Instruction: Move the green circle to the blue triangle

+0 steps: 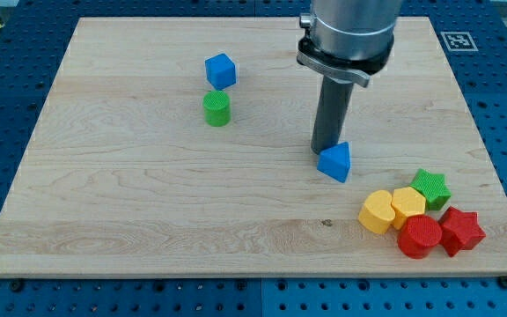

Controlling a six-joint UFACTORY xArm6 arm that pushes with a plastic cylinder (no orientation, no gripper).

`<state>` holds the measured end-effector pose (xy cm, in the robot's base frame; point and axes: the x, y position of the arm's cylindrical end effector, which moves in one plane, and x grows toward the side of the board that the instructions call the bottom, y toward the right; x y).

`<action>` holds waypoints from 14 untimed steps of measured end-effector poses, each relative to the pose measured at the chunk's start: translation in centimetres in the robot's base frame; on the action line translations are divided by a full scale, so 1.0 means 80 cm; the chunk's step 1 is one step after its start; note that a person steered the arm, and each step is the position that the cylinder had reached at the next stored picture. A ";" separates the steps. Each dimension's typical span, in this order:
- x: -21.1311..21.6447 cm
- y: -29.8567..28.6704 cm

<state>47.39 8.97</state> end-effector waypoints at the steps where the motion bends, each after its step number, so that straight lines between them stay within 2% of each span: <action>1: 0.020 0.018; 3: 0.022 0.049; 4: -0.002 -0.017; 6: -0.042 -0.259; 7: -0.122 -0.299; 9: -0.118 -0.270; 11: -0.074 -0.172; 14: -0.062 -0.007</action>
<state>42.39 8.41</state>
